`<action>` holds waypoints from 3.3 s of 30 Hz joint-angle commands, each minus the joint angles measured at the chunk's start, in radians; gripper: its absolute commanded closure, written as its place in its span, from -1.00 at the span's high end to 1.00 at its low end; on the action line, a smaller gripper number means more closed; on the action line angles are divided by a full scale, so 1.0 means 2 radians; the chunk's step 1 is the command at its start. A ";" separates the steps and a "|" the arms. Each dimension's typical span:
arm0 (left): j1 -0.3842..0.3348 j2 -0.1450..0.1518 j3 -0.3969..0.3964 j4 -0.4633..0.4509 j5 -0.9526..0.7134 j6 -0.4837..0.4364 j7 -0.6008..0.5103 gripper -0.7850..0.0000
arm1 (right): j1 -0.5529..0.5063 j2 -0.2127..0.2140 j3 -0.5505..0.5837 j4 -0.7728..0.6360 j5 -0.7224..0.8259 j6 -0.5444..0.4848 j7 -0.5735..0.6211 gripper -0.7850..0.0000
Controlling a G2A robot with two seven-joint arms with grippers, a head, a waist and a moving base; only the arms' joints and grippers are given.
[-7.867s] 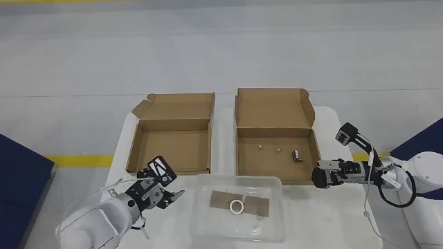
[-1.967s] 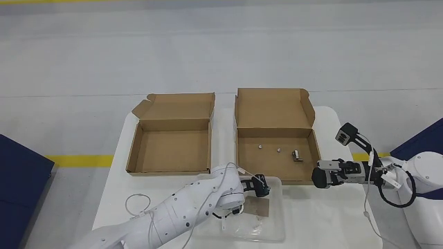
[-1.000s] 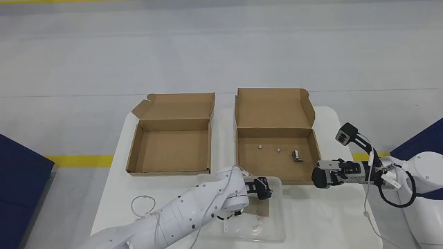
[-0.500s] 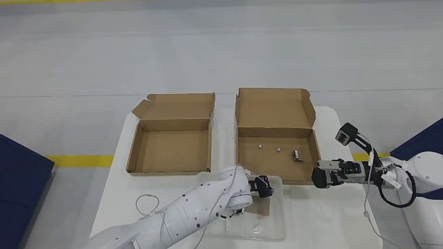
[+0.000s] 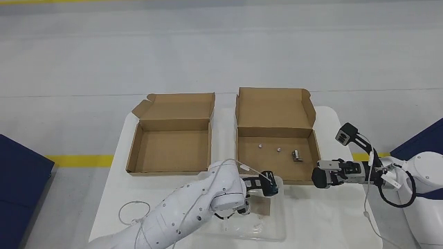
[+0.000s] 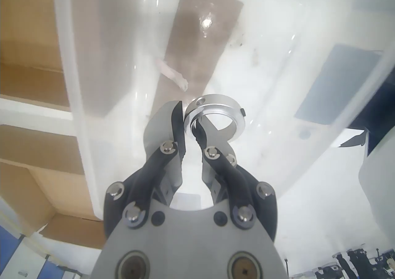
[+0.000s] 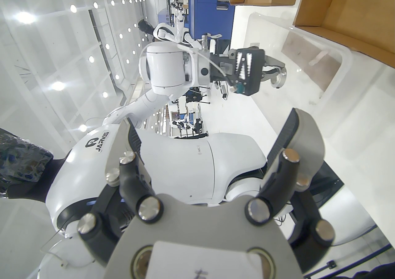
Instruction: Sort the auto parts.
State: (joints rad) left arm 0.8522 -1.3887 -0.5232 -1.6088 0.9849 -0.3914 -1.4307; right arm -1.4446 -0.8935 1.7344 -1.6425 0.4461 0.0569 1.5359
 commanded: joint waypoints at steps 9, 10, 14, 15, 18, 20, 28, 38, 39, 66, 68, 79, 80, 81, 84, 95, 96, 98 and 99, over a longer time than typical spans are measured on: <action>0.005 0.016 -0.006 -0.044 -0.002 0.000 0.001 -1.00 | 0.000 0.000 0.000 0.000 0.000 0.000 0.000 1.00; 0.008 0.016 -0.008 -0.043 -0.005 0.001 0.013 -1.00 | 0.000 0.000 0.000 0.000 0.000 0.000 0.000 1.00; 0.033 0.032 -0.068 -0.043 -0.054 -0.049 0.097 -1.00 | 0.000 0.000 0.000 0.000 0.000 0.000 0.000 1.00; 0.039 0.036 -0.080 -0.045 -0.063 -0.061 0.107 -1.00 | 0.000 0.000 0.000 0.000 0.000 0.000 0.000 1.00; 0.069 0.054 -0.137 -0.058 -0.093 -0.123 0.145 -1.00 | 0.000 0.000 0.000 0.000 0.000 0.000 0.000 1.00; 0.089 0.066 -0.172 -0.067 -0.107 -0.166 0.167 -1.00 | 0.000 0.000 0.000 0.000 0.000 0.000 0.000 1.00; 0.109 0.102 -0.199 -0.051 -0.120 -0.286 0.287 -1.00 | 0.000 0.000 0.000 0.000 0.000 0.000 0.000 1.00; 0.119 0.104 -0.216 -0.047 -0.134 -0.305 0.347 -1.00 | 0.000 0.000 0.000 0.000 0.000 0.000 0.000 1.00; 0.125 0.105 -0.227 -0.046 -0.139 -0.310 0.377 -1.00 | 0.000 0.000 0.000 0.000 0.000 0.000 0.000 1.00; 0.140 0.163 -0.201 -0.049 -0.011 -0.310 0.933 -1.00 | 0.000 0.000 0.000 0.000 0.000 0.000 0.000 1.00; 0.142 0.163 -0.192 -0.051 0.004 -0.310 0.996 -1.00 | 0.000 0.000 0.000 0.000 0.000 0.000 0.000 1.00; 0.129 0.168 -0.172 -0.048 0.016 -0.310 1.119 -1.00 | 0.000 0.000 0.000 0.000 0.000 0.000 0.000 1.00; 0.129 0.168 -0.174 -0.048 0.018 -0.310 1.119 -1.00 | 0.000 0.000 0.000 0.000 0.000 0.000 0.000 1.00; 0.129 0.168 -0.174 -0.048 0.018 -0.310 1.119 -1.00 | 0.000 0.000 0.000 0.000 0.000 0.000 0.000 1.00; 0.129 0.168 -0.174 -0.048 0.018 -0.310 1.119 -1.00 | 0.000 0.000 0.000 0.000 0.000 0.000 0.000 1.00; 0.129 0.168 -0.174 -0.048 0.018 -0.310 1.119 -1.00 | 0.000 0.000 0.000 0.000 0.000 0.000 0.000 1.00; 0.129 0.168 -0.174 -0.048 0.018 -0.310 1.119 -1.00 | 0.000 0.000 0.000 0.000 0.000 0.000 0.000 1.00; 0.129 0.168 -0.174 -0.048 0.018 -0.310 1.119 -1.00 | 0.000 0.000 0.000 0.000 0.000 0.000 0.000 1.00; 0.129 0.168 -0.174 -0.048 0.018 -0.310 1.119 -1.00 | 0.000 0.000 0.000 0.000 0.000 0.000 0.000 1.00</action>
State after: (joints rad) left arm 1.1094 -1.0526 -0.8708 -1.7042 1.0207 -1.0123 0.8082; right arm -1.4446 -0.8935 1.7344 -1.6425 0.4461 0.0569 1.5359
